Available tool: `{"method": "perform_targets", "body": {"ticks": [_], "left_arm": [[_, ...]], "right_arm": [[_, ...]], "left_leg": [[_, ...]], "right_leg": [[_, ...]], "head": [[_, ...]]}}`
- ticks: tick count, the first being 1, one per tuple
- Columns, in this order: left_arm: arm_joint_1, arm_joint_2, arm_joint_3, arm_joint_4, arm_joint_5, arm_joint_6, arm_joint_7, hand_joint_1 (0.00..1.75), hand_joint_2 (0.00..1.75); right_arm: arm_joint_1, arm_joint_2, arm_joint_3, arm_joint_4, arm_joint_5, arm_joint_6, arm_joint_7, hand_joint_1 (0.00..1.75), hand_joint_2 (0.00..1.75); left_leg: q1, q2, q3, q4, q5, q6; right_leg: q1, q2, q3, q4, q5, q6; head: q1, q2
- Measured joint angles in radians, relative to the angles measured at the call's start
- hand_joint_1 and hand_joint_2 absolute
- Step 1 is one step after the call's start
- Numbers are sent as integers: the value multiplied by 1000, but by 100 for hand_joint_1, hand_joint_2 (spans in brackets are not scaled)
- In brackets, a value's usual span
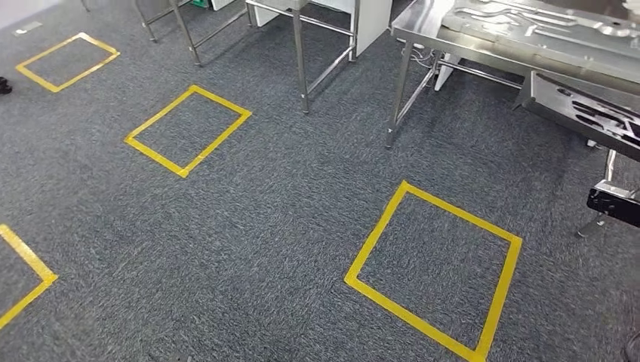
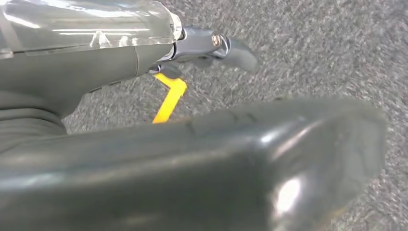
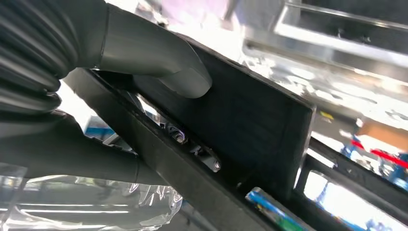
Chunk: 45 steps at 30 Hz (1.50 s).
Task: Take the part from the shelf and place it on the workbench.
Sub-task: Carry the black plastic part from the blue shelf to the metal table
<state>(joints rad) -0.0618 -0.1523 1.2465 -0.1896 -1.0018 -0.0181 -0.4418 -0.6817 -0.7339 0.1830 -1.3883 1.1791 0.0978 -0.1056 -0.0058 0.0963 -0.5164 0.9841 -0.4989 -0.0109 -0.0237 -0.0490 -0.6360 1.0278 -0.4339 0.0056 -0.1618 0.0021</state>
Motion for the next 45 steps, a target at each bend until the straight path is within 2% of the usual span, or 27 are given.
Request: {"method": "perform_targets", "body": {"ticks": [2,3,5,6,7,9,11,13,14,15,16,18,19,21,23,26,28,30,32,33,35,37,38,41,42,44,45], "left_arm": [[-2,0,0,0,0,-1,0,0,0],[-2,0,0,0,0,-2,0,0,0],[-2,0,0,0,0,-3,0,0,0],[-1,0,0,0,0,-3,0,0,0],[0,0,0,0,0,-4,0,0,0],[0,-1,0,0,0,-8,0,0,0],[1,3,0,0,-1,-11,0,0,0],[2,7,0,-1,-1,-12,0,0,0],[2,7,0,-1,-1,-12,0,0,0],[0,5,0,-1,-1,-13,0,0,0],[-2,4,0,-1,-1,-14,0,0,0],[-6,0,0,-1,0,-14,1,0,0],[-7,-1,1,-1,0,-14,1,0,0],[-5,-2,1,-1,0,-13,2,0,0],[-4,-5,1,-1,0,-13,3,0,0],[-5,-7,4,-1,0,-12,5,0,0],[-9,-5,7,-1,0,-9,5,0,0],[-13,-5,9,-2,-1,-7,5,0,0],[-15,-5,12,-2,-1,-6,8,0,0],[-15,-5,13,-2,-2,-6,10,0,0],[-13,-6,15,-2,-2,-6,12,0,0],[-9,-6,16,-2,-2,-6,15,0,0],[-7,-6,16,-2,-3,-6,16,0,0],[-3,-3,17,-2,-9,-7,22,0,0],[-3,-1,16,-2,-13,-8,23,0,0],[-5,2,16,-2,-21,-8,28,0,0],[-8,2,16,-2,-23,-9,29,0,0]], "right_arm": [[-4,-1,0,3,0,0,0,175,175],[-6,-2,1,3,-1,-1,1,175,175],[-10,-1,5,4,-1,-1,1,175,175],[-9,-1,7,5,-1,-1,0,175,175],[-8,-1,8,5,-1,-1,0,175,175],[-8,-1,9,6,-2,-1,1,175,175],[-8,-1,9,6,-2,0,4,175,175],[-7,1,12,7,-2,1,6,175,175],[-6,1,13,8,-2,2,7,175,175],[-4,-1,14,6,-2,3,7,175,175],[-2,-5,13,5,-2,4,7,175,175],[-12,-12,10,4,-2,6,8,175,175],[-19,-12,10,5,-1,7,8,175,175],[-30,-8,16,9,5,9,9,175,175],[-33,-2,27,16,23,8,12,175,175],[-58,10,42,32,65,-14,22,175,175],[-76,21,51,45,87,-30,30,175,175],[-87,32,59,57,98,-34,33,175,175],[-97,46,65,68,98,-34,31,175,175],[-104,53,68,73,96,-34,30,175,175],[-112,71,72,81,93,-34,29,175,175],[-114,89,80,90,87,-34,24,175,175],[-116,97,83,95,76,-33,17,175,175],[-140,137,89,127,23,-33,-12,175,175],[-157,158,95,147,8,-37,-21,175,175],[-195,210,115,198,-12,-51,-33,175,175],[-213,239,128,224,-18,-60,-36,175,175]], "left_leg": [[5,-20,-10,44,-32,-8],[8,-42,-34,99,-60,-10],[8,-76,-115,250,-119,-8],[7,-81,-153,308,-131,-4],[5,-84,-177,330,-121,3],[-4,-96,-170,253,-40,30],[-15,-139,-130,118,46,68],[-22,-170,-103,51,70,90],[-23,-166,-94,41,68,91],[-21,-155,-83,23,69,89],[-18,-143,-71,4,73,86],[-11,-119,-48,-34,83,78],[-10,-107,-41,-42,84,73],[-4,-81,-33,-41,76,65],[7,-55,-29,-31,62,51],[20,-30,-33,8,26,21],[19,-18,-34,25,3,2],[18,-9,-26,24,-9,-8],[24,-25,-26,46,-25,-16],[26,-41,-43,84,-45,-18],[26,-74,-118,219,-100,-17],[22,-83,-199,332,-118,-9],[17,-85,-217,337,-96,-1],[-4,-94,-177,168,45,49],[-11,-99,-157,112,75,66],[-20,-102,-134,59,85,86],[-21,-99,-122,41,85,87]], "right_leg": [[1,24,6,2,-5,-12],[1,36,10,2,-7,-17],[5,62,14,2,-11,-24],[9,76,16,2,-12,-26],[13,91,18,2,-13,-28],[22,122,24,1,-16,-32],[26,149,27,1,-18,-34],[19,174,26,-1,-19,-29],[15,187,26,-4,-18,-24],[13,197,26,-7,-17,-17],[14,189,26,-7,-18,-12],[18,134,6,37,-46,-2],[15,98,-20,88,-71,4],[1,65,-82,200,-111,21],[-15,51,-100,216,-87,41],[-33,27,-27,55,-1,70],[-32,27,-2,12,0,59],[-28,39,-1,19,-11,33],[-27,46,5,20,-17,19],[-25,49,9,19,-20,12],[-19,53,19,19,-28,1],[-8,60,31,19,-39,-7],[-1,64,39,19,-46,-9],[15,76,72,16,-69,-16],[17,83,80,13,-74,-14],[13,94,88,5,-72,-4],[11,98,91,4,-65,3]], "head": [[-2,0],[-2,0],[-2,0],[-2,0],[-2,0],[-2,0],[-2,0],[-1,0],[-1,0],[-1,0],[0,0],[0,0],[0,0],[0,0],[0,0],[0,0],[-1,0],[-4,0],[-6,0],[-7,0],[-7,0],[-7,0],[-7,0],[-7,0],[-6,0],[-6,0],[-6,0]]}}
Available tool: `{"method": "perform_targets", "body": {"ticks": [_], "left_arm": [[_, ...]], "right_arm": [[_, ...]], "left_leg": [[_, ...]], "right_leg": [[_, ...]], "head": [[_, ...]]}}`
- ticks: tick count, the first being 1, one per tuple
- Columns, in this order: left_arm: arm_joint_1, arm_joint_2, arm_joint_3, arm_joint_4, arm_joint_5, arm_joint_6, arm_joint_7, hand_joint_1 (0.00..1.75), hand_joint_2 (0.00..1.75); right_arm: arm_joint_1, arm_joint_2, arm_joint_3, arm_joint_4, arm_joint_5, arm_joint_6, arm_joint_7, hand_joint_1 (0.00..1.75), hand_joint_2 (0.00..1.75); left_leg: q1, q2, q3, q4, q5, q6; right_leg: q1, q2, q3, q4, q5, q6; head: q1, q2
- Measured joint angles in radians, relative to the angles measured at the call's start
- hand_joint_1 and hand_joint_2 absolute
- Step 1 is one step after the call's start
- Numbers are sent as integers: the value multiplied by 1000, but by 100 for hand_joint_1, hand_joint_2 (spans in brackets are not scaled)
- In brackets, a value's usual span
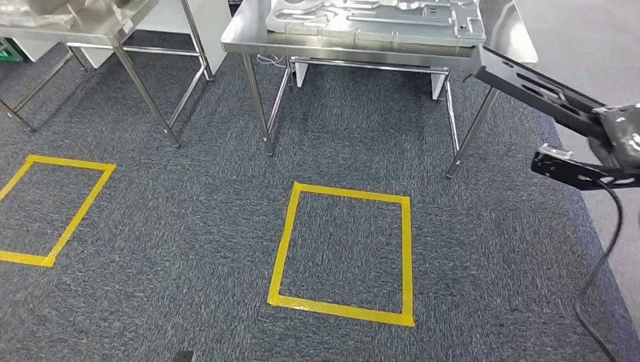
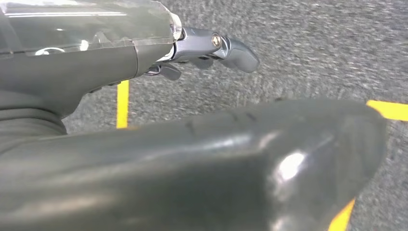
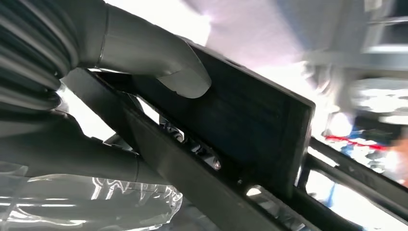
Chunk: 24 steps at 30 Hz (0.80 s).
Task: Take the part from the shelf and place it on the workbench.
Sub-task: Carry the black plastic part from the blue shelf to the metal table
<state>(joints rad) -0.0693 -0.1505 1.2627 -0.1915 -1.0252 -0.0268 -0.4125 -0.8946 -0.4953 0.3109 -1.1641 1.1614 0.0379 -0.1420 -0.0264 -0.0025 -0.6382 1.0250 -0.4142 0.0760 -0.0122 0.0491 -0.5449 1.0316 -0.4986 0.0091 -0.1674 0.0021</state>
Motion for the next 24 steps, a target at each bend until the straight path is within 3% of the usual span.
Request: {"method": "perform_targets", "body": {"ticks": [3,6,8,9,11,13,16,17,19,22,23,24], "left_arm": [[-7,-2,0,0,-2,-1,1,0,0],[-13,-2,0,0,-6,-3,-1,0,0],[-11,-2,0,0,-12,-4,0,0,0],[-10,-2,0,0,-15,-5,1,0,0],[-6,-3,0,0,-16,-5,5,0,0],[-6,-4,0,0,-16,-5,7,0,0],[-7,-4,0,0,-17,-5,9,0,0],[-6,-4,0,0,-17,-5,9,0,0],[-7,-4,0,0,-19,-5,14,0,0],[-5,-4,0,0,-30,-5,23,0,0],[-4,-4,0,0,-34,-6,24,0,0],[-4,-4,0,0,-36,-7,24,0,0]], "right_arm": [[-47,95,47,71,-7,-28,7,175,175],[-82,186,94,124,-30,-50,14,175,175],[-85,229,115,145,-53,-48,13,175,175],[-86,248,124,154,-64,-44,13,175,175],[-92,274,134,171,-85,-33,13,175,175],[-102,293,142,189,-98,-27,13,175,175],[-116,315,151,206,-105,-23,14,175,175],[-121,321,153,211,-106,-24,15,175,175],[-140,335,158,225,-105,-23,22,175,175],[-176,374,176,284,-111,-23,36,175,175],[-186,393,182,311,-115,-27,40,175,175],[-195,412,185,336,-121,-32,45,175,175]], "left_leg": [[8,10,49,-49,3,-7],[12,13,75,-61,-10,-15],[17,11,93,-59,-28,-24],[22,10,103,-55,-38,-30],[31,7,120,-40,-65,-44],[33,4,124,-24,-89,-62],[35,6,124,-15,-102,-82],[37,6,118,2,-100,-86],[40,6,63,94,-107,-94],[41,6,-55,262,-178,-103],[40,6,-77,275,-192,-103],[40,6,-85,255,-184,-102]], "right_leg": [[-2,-20,-18,49,4,10],[-8,-38,-117,202,-58,19],[-17,-40,-167,243,-71,32],[-21,-43,-170,215,-48,37],[-29,-53,-147,96,43,47],[-26,-61,-133,13,98,39],[-20,-54,-130,3,98,10],[-22,-52,-125,1,94,4],[-24,-48,-111,-2,85,-8],[-21,-38,-87,-3,63,-16],[-20,-34,-75,-3,54,-16],[-19,-30,-61,-3,44,-15]], "head": [[0,0],[0,0],[0,0],[0,0],[0,0],[-1,0],[-2,0],[-2,0],[-2,0],[-2,0],[-2,0],[-2,0]]}}
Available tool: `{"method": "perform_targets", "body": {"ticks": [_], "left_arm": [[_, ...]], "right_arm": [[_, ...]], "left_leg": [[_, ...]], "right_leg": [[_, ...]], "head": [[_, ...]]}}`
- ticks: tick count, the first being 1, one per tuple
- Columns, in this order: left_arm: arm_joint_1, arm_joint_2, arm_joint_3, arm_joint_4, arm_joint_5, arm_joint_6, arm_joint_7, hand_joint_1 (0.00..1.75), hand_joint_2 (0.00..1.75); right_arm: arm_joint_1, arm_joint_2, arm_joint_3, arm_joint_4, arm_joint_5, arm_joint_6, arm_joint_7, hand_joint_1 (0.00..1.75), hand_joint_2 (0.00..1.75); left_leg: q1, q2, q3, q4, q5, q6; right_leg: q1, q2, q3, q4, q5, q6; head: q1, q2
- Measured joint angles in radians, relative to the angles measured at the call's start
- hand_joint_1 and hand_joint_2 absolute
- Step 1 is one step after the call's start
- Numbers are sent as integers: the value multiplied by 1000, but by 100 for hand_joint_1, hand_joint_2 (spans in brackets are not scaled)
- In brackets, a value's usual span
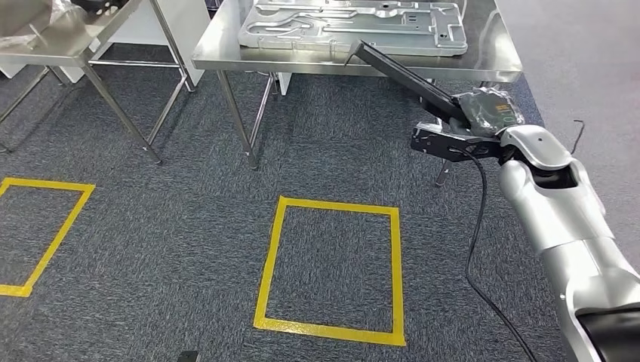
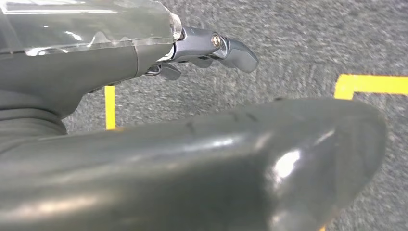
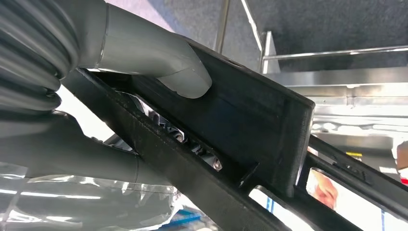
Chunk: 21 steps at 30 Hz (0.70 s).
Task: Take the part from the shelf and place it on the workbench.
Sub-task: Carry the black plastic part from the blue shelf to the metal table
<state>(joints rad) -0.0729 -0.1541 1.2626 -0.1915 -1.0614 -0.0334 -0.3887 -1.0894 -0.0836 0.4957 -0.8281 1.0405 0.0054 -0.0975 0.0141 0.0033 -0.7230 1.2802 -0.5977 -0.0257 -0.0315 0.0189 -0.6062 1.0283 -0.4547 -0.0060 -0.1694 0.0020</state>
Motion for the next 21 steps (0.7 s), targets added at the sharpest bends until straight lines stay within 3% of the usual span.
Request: {"method": "perform_targets", "body": {"ticks": [1,3,5,8,9,11,13,14,15,16,18,19,20,21], "left_arm": [[0,0,0,0,-1,-1,-2,0,0],[1,1,0,0,-1,-3,-7,0,0],[1,3,0,0,-2,-5,-14,0,0],[0,3,0,0,-9,-8,-16,0,0],[0,3,0,0,-12,-8,-15,0,0],[0,4,-1,0,-15,-9,-11,0,0],[1,6,-1,0,-16,-9,-5,0,0],[2,6,-1,0,-16,-9,-3,0,0],[4,6,-2,0,-17,-10,-1,0,0],[6,6,-2,0,-18,-11,-1,0,0],[9,2,-2,1,-18,-14,-2,0,0],[10,1,-3,2,-20,-16,-4,0,0],[10,-1,-3,3,-21,-17,-5,0,0],[9,-2,-3,3,-24,-17,-6,0,0]], "right_arm": [[-8,19,2,21,-5,-7,4,175,175],[-25,53,4,53,-13,-20,14,175,175],[-46,76,8,75,-14,-14,22,175,175],[-81,89,15,91,-16,16,30,175,175],[-96,91,16,96,-17,26,31,175,175],[-128,93,19,107,-18,42,31,175,175],[-152,93,20,121,-20,51,30,175,175],[-159,93,20,127,-23,52,28,175,175],[-163,93,20,131,-27,52,25,175,175],[-167,93,20,133,-30,50,20,175,175],[-172,93,20,132,-37,40,5,175,175],[-174,93,21,131,-39,35,-3,175,175],[-175,93,22,128,-41,29,-10,175,175],[-176,93,23,123,-43,26,-14,175,175]], "left_leg": [[0,0,6,-49,34,3],[-4,-1,32,-179,144,14],[-11,-1,49,-249,205,28],[-12,-4,67,-265,204,48],[-10,-5,76,-270,201,54],[-9,-7,92,-276,193,65],[-11,-8,106,-277,178,71],[-13,-9,116,-277,169,72],[-15,-11,128,-277,160,72],[-17,-12,141,-277,150,72],[-22,-12,166,-275,130,71],[-23,-12,173,-276,122,68],[-23,-12,177,-277,115,63],[-22,-11,180,-276,111,58]], "right_leg": [[1,2,14,0,-10,1],[2,5,40,-1,-30,7],[3,8,55,-4,-44,19],[5,5,61,6,-44,38],[5,0,49,32,-45,41],[4,-8,-12,135,-72,44],[7,-11,-92,246,-125,47],[8,-11,-118,269,-140,48],[10,-11,-129,259,-136,45],[13,-12,-125,218,-108,40],[25,-15,-97,82,1,18],[31,-18,-84,28,41,10],[37,-19,-77,-6,69,3],[41,-20,-74,-18,74,-2]], "head": [[0,0],[0,0],[0,0],[0,0],[0,0],[0,0],[0,0],[0,0],[0,0],[0,0],[0,0],[0,0],[0,0],[0,0]]}}
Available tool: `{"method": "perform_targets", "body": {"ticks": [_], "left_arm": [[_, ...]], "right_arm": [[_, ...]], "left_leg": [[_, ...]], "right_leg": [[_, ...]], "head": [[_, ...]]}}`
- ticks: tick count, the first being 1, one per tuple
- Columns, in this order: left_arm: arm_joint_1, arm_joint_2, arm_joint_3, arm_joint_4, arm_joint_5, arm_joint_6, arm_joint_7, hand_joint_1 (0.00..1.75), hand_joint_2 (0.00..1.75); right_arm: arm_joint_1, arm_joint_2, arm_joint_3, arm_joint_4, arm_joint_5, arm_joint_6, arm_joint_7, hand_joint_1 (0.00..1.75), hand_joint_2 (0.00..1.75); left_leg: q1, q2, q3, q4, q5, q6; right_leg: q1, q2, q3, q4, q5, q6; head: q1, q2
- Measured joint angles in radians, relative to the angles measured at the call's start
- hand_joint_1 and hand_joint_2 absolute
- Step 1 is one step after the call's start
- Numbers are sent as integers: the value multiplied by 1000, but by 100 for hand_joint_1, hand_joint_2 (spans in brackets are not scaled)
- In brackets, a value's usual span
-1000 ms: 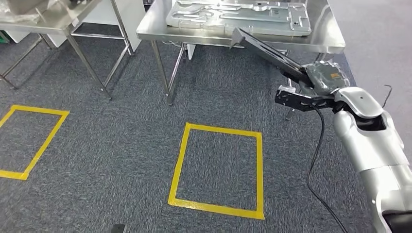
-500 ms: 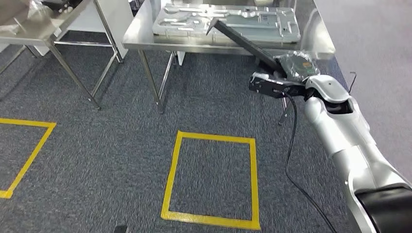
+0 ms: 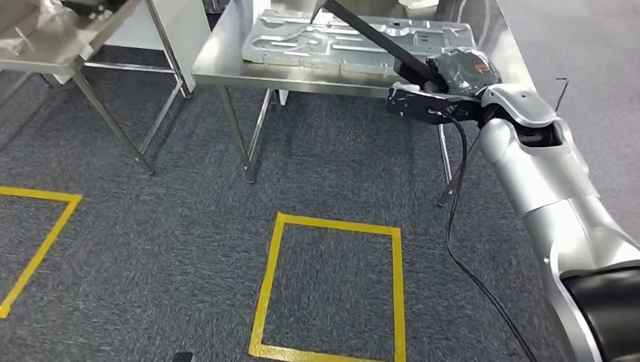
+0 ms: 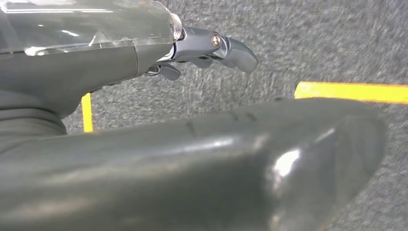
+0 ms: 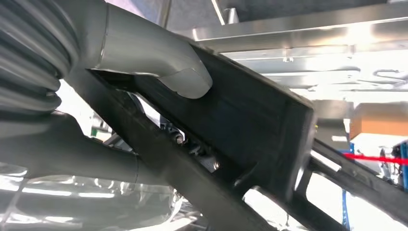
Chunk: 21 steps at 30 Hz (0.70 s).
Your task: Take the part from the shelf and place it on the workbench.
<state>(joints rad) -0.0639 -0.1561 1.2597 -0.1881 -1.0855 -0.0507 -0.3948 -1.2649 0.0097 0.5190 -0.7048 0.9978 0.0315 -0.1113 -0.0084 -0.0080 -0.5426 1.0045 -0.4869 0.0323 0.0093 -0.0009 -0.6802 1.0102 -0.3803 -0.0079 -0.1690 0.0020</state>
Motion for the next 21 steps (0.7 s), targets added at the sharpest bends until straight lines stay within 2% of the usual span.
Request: {"method": "perform_targets", "body": {"ticks": [2,4,7,8,9,10,11,12,13,14,15,18,19,21], "left_arm": [[-3,2,0,0,-6,0,-2,0,0],[-4,4,0,0,-8,0,-4,0,0],[-4,5,-1,0,-10,1,-6,0,0],[-3,5,-1,0,-10,1,-6,0,0],[-1,5,-1,0,-11,1,-5,0,0],[1,5,-1,0,-11,2,-5,0,0],[3,5,0,0,-11,2,-5,0,0],[5,5,-1,0,-11,2,-5,0,0],[6,4,-1,0,-11,2,-4,0,0],[6,4,-1,0,-11,2,-4,0,0],[5,4,-1,0,-11,2,-3,0,0],[3,4,-1,0,-12,1,-1,0,0],[2,4,-1,0,-12,1,0,0,0],[0,4,-1,0,-12,0,2,0,0]], "right_arm": [[-4,1,2,-13,1,-2,-1,175,175],[-11,1,4,-23,13,0,15,175,175],[-15,2,21,-29,50,5,56,175,175],[-11,2,28,-31,60,7,69,175,175],[-6,2,33,-35,67,9,78,175,175],[-2,2,35,-38,71,10,84,175,175],[-1,2,37,-43,73,10,87,175,175],[0,2,39,-46,74,10,89,175,175],[-1,2,42,-49,75,11,89,175,175],[-3,1,44,-51,75,11,90,175,175],[-4,1,47,-53,76,11,90,175,175],[-6,-3,48,-70,67,11,98,175,175],[-7,-6,47,-75,60,11,101,175,175],[-8,-17,45,-81,48,15,102,175,175]], "left_leg": [[-1,1,6,5,-7,-11],[0,1,-14,59,-20,-20],[12,2,-121,239,-86,-36],[17,2,-153,276,-105,-41],[20,3,-170,280,-107,-44],[22,5,-171,249,-86,-47],[24,11,-160,187,-39,-49],[24,24,-147,115,22,-49],[21,35,-134,57,66,-45],[18,42,-125,19,98,-39],[15,45,-123,5,107,-30],[15,28,-105,1,94,-6],[15,24,-96,-2,90,1],[14,15,-79,-6,79,11]], "right_leg": [[-3,0,16,-9,-6,-7],[-13,-2,40,-18,-16,-14],[-18,-5,70,-22,-38,-14],[-20,-5,82,-22,-48,-11],[-21,-6,95,-22,-59,-8],[-24,-8,109,-22,-70,-5],[-26,-12,125,-22,-82,-1],[-27,-15,140,-21,-94,5],[-27,-18,152,-22,-105,11],[-25,-20,160,-23,-115,18],[-23,-23,166,-23,-121,26],[-26,-22,168,-4,-131,43],[-29,-18,151,28,-139,46],[-31,-9,78,150,-173,48]], "head": [[0,0],[0,0],[0,0],[0,0],[0,0],[0,0],[0,0],[0,0],[0,0],[0,0],[0,0],[0,0],[0,0],[0,0]]}}
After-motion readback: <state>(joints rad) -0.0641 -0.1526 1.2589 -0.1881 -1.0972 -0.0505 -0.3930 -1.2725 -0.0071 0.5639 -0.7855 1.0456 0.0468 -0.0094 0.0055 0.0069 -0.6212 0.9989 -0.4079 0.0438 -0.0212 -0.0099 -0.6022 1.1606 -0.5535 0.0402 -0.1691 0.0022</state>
